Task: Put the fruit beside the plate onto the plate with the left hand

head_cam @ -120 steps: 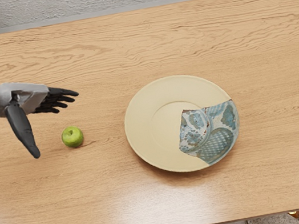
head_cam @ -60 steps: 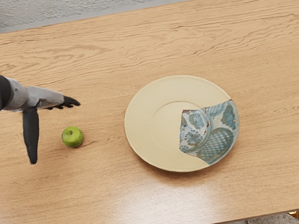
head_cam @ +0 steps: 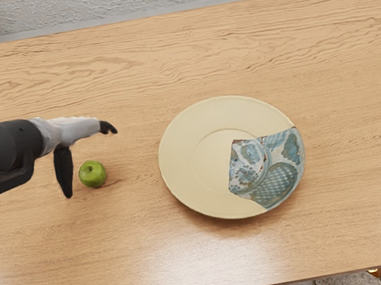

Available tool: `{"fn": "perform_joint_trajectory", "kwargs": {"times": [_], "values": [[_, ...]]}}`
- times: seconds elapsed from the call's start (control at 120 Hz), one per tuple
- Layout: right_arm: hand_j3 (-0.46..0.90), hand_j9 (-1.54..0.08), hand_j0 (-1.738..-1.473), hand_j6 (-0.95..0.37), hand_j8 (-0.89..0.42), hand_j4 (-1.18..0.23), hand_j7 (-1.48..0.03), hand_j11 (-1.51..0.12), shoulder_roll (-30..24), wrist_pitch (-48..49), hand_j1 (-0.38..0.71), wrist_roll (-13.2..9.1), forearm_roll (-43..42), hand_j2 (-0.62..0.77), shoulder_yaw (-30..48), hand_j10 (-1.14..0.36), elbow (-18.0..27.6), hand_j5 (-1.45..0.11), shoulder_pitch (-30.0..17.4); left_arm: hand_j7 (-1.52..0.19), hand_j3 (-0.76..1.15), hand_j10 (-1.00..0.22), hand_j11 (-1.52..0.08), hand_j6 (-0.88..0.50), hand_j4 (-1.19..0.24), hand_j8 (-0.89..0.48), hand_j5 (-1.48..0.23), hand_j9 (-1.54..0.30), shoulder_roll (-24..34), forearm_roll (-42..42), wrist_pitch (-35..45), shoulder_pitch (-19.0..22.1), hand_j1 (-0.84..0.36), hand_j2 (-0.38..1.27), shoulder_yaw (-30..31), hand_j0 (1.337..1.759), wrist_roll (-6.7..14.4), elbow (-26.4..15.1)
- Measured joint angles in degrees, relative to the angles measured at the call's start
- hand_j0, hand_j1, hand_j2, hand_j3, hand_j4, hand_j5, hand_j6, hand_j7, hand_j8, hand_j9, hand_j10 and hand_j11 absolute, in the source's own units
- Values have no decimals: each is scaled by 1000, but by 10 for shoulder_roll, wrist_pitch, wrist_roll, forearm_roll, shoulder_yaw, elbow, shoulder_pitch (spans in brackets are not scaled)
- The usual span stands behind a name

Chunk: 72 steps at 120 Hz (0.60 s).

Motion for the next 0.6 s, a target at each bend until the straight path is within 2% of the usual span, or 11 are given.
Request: {"fn": "perform_joint_trajectory", "kwargs": {"times": [0.125,0.408,0.6], "values": [[0,-17,-1658,-8,-11,-8,-17,-17,0,0,-330,0,0,-8,0,-13,0,-17,0,-243,0,-186,-243,-187,-187,-186,-243,-243,-19,85,52,59,123,35,-8,1658,0,7],[0,-17,-1658,-8,-11,-8,-17,-17,0,0,-330,0,0,-8,0,-13,0,-17,0,-281,0,-215,-281,-216,-216,-216,-281,-281,-22,138,97,81,88,41,-14,1658,0,7],[0,-17,-1658,-8,-11,-8,-17,-17,0,0,-330,0,0,-8,0,-13,0,-17,0,-288,0,-221,-288,-221,-221,-221,-288,-288,-24,162,128,126,82,42,-12,1658,0,17]]}}
